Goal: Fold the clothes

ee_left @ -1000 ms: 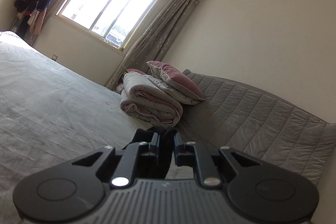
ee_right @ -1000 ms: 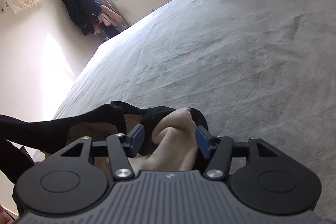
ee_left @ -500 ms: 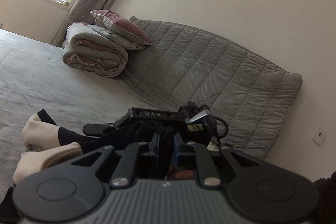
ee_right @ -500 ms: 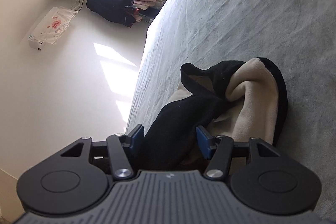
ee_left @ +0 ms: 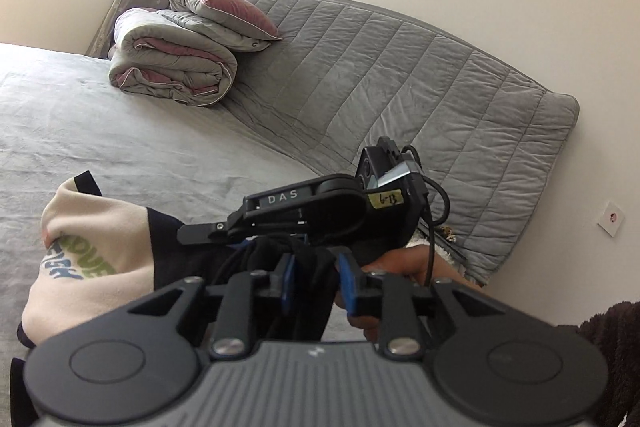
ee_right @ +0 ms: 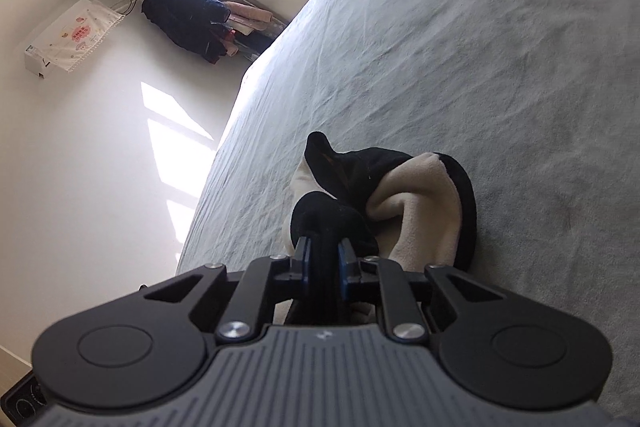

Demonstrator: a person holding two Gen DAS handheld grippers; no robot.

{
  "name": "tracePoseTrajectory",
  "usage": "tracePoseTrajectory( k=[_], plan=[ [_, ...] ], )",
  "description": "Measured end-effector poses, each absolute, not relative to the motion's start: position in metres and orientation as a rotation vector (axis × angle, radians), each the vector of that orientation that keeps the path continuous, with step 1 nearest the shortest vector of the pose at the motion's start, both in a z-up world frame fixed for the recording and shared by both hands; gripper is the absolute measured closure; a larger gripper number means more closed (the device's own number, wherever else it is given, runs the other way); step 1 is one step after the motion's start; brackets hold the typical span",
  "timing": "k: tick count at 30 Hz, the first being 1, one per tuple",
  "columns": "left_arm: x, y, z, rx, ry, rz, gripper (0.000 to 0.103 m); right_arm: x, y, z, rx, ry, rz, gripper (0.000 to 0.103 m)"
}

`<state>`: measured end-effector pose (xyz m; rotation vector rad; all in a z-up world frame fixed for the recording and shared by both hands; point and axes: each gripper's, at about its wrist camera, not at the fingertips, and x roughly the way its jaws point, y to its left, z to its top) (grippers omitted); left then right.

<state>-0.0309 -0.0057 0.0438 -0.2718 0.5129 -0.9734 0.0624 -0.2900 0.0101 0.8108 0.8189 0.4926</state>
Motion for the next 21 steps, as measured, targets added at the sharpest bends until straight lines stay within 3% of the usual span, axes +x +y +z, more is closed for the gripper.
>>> tracePoseTrajectory(
  k=[2, 10, 21],
  plan=[
    [-0.029, -0.002, 0.043, -0.282, 0.511, -0.952, 0.056, 0.061, -0.296, 0.009, 0.793, 0.806, 0.458, 0.087],
    [-0.013, 0.015, 0.040, -0.323, 0.505, -0.815, 0.028, 0.054, -0.319, 0.004, 0.722, 0.753, 0.320, 0.087],
    [0.026, 0.039, 0.021, -0.343, 0.630, -0.540, 0.023, 0.048, -0.359, -0.002, 0.643, 0.683, 0.130, 0.087]
  ],
)
